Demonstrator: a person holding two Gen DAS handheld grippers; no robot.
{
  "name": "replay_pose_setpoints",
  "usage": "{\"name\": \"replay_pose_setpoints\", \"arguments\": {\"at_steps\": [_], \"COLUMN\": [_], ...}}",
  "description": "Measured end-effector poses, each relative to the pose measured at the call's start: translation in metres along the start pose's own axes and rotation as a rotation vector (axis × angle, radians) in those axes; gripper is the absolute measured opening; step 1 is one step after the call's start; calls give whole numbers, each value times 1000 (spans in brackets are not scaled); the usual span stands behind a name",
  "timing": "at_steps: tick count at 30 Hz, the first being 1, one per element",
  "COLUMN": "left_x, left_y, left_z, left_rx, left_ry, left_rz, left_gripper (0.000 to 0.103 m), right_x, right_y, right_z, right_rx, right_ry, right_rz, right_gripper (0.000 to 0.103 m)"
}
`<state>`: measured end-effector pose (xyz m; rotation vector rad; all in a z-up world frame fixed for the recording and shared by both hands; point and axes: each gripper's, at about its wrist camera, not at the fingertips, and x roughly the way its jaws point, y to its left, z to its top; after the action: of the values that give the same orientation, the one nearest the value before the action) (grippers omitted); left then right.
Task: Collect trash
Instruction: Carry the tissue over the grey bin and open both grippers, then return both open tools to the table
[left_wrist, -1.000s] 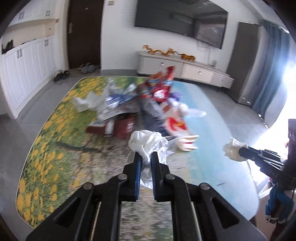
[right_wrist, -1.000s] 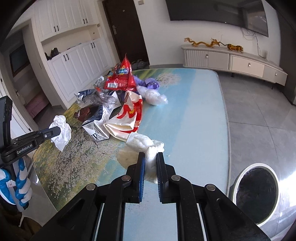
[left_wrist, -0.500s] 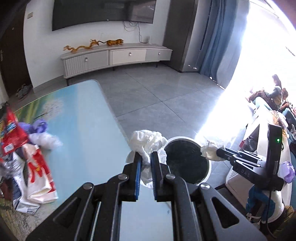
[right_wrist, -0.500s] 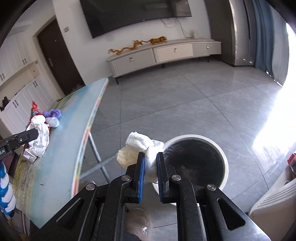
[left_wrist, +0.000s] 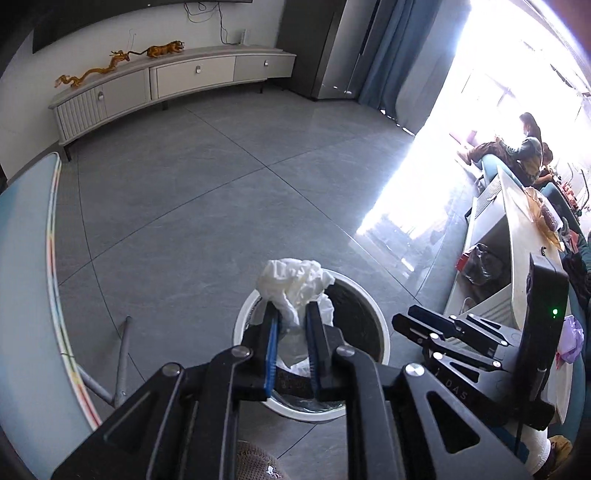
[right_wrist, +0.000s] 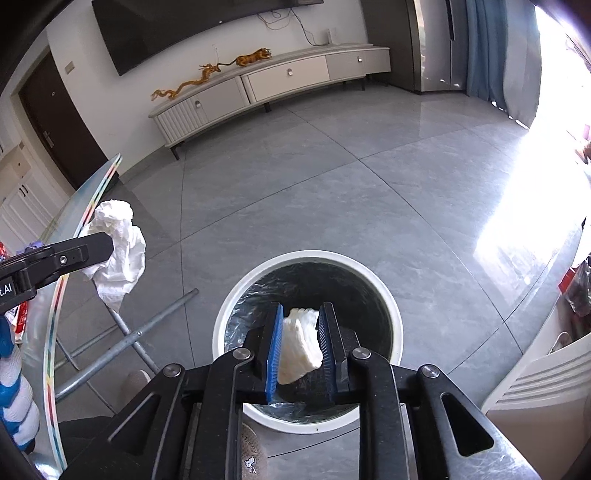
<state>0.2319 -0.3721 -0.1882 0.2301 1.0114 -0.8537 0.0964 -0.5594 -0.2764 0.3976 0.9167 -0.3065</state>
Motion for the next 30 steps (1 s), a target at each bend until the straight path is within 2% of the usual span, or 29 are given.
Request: {"name": "replay_pose_setpoints", "arguments": {"at_steps": [5,10,15,23,30], "left_x": [10,1,-33,-113,-188], "left_y": [-3,-6,-8,5,38], "left_z": [3,2,2,-13,-46], "left_rx": [-16,-22,-20,-25,-66], "left_ry": [12,-1,-75,-226,-315], "left_rz": [-44,-75,-64,38,143], "left_gripper": [42,43,43,43,44], "right_x": [-1,-16,-41,-101,-149], "right_y": [-15,-24,-21,8,62], "right_z": [0,-2,1,7,9], "right_rx": [21,45,41,-9,-95], "right_ry": [-8,-34,-84,-207,-297], "right_rz": [-29,-57,-69,-67,-9], "right_gripper": [33,34,34,39,42]}}
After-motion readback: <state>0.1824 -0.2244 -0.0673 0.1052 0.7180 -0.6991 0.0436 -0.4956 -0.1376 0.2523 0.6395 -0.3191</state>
